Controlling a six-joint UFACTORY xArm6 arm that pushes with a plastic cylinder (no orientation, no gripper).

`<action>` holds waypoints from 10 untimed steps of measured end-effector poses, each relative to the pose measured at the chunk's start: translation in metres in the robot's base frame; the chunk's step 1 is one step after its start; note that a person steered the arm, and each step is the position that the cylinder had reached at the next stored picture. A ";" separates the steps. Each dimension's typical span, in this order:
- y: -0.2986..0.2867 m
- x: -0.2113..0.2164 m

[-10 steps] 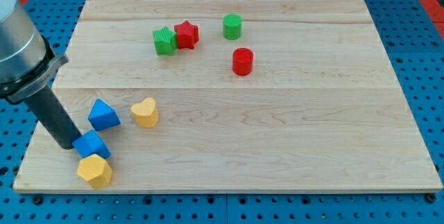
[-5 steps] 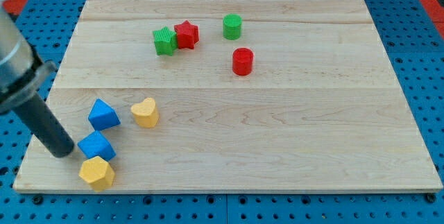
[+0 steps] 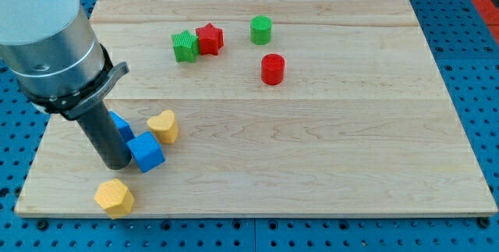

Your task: Keep blue cube vertically below the red circle

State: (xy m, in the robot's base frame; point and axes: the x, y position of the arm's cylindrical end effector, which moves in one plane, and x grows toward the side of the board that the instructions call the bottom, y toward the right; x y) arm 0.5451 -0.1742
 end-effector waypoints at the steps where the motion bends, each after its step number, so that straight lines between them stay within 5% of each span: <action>1: 0.009 -0.009; 10: 0.194 -0.002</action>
State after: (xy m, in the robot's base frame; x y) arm 0.5434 0.0194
